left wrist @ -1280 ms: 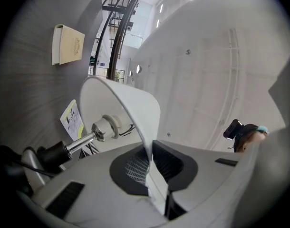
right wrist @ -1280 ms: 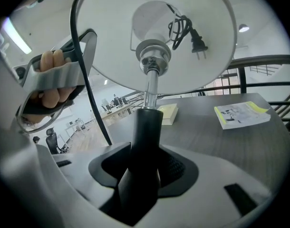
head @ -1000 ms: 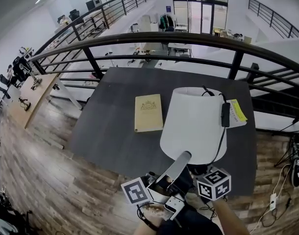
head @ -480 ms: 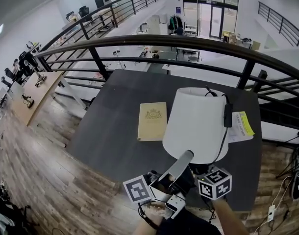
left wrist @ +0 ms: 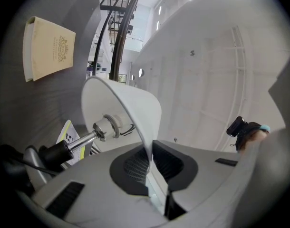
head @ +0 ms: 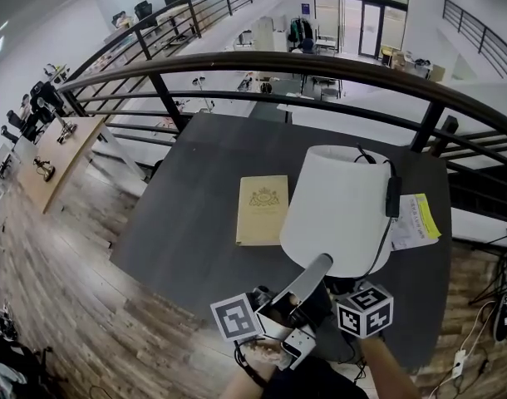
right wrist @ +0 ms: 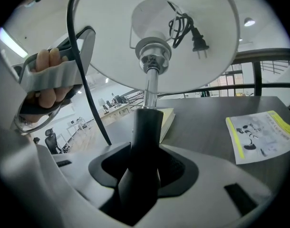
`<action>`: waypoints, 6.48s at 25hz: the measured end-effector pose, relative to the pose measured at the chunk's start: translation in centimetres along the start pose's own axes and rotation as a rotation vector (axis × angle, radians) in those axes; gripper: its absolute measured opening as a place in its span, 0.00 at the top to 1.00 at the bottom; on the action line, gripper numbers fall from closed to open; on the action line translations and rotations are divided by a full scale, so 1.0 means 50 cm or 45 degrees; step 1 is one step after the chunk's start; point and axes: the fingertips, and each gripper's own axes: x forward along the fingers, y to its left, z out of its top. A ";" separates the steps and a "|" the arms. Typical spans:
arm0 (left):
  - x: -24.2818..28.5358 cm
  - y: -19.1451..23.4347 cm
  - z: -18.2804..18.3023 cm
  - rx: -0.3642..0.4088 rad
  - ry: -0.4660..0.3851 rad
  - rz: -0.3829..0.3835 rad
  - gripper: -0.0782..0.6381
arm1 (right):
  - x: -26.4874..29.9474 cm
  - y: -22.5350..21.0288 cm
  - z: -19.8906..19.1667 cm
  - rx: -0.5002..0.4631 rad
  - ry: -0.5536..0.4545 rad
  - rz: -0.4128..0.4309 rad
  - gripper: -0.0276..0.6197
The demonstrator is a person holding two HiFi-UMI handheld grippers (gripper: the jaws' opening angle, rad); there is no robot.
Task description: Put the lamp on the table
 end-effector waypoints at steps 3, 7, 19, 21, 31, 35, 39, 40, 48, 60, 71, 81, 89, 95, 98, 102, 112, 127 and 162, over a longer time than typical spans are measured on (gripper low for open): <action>0.013 0.017 0.018 -0.026 0.011 0.007 0.85 | 0.015 -0.016 0.008 0.014 0.009 -0.016 0.68; 0.033 0.044 0.041 -0.046 0.035 0.014 0.85 | 0.039 -0.046 0.019 0.022 0.016 -0.043 0.68; 0.080 0.106 0.091 -0.075 0.081 0.017 0.85 | 0.091 -0.123 0.051 0.011 0.018 -0.098 0.68; 0.086 0.116 0.098 -0.077 0.086 0.017 0.85 | 0.101 -0.133 0.054 0.012 0.013 -0.105 0.68; 0.107 0.164 0.118 -0.092 0.096 0.020 0.85 | 0.134 -0.178 0.051 0.013 0.025 -0.135 0.68; 0.111 0.179 0.116 -0.098 0.100 0.020 0.85 | 0.140 -0.193 0.045 0.007 0.033 -0.146 0.68; 0.116 0.183 0.119 -0.102 0.102 0.018 0.85 | 0.142 -0.198 0.047 0.006 0.028 -0.144 0.68; 0.117 0.183 0.120 -0.102 0.102 0.020 0.85 | 0.142 -0.198 0.049 0.005 0.027 -0.144 0.68; 0.111 0.182 0.120 -0.104 0.093 0.006 0.85 | 0.142 -0.198 0.045 -0.014 0.023 -0.157 0.67; 0.098 0.175 0.115 -0.081 0.090 -0.004 0.85 | 0.140 -0.193 0.042 -0.059 0.023 -0.175 0.65; 0.080 0.170 0.103 -0.056 0.096 -0.025 0.85 | 0.141 -0.189 0.034 -0.069 0.021 -0.157 0.65; 0.071 0.163 0.088 -0.032 0.109 -0.030 0.85 | 0.114 -0.194 0.032 -0.068 0.003 -0.231 0.59; 0.057 0.159 0.070 -0.009 0.106 -0.029 0.84 | 0.079 -0.178 0.006 -0.069 -0.003 -0.254 0.59; 0.043 0.153 0.045 0.008 0.115 -0.011 0.82 | 0.055 -0.153 -0.020 -0.057 0.008 -0.258 0.59; 0.032 0.148 0.034 0.012 0.112 -0.007 0.82 | 0.041 -0.135 -0.035 -0.043 0.022 -0.242 0.59; 0.017 0.145 0.024 0.009 0.095 -0.008 0.81 | 0.025 -0.116 -0.057 -0.029 0.038 -0.242 0.59; -0.013 0.140 -0.009 0.035 0.104 0.002 0.80 | -0.009 -0.082 -0.114 -0.023 0.078 -0.263 0.59; -0.068 0.142 -0.049 0.048 0.086 0.000 0.78 | -0.041 -0.058 -0.162 0.002 0.079 -0.274 0.59; -0.148 0.154 -0.100 0.027 -0.013 0.059 0.69 | -0.075 0.005 -0.219 0.026 0.098 -0.233 0.64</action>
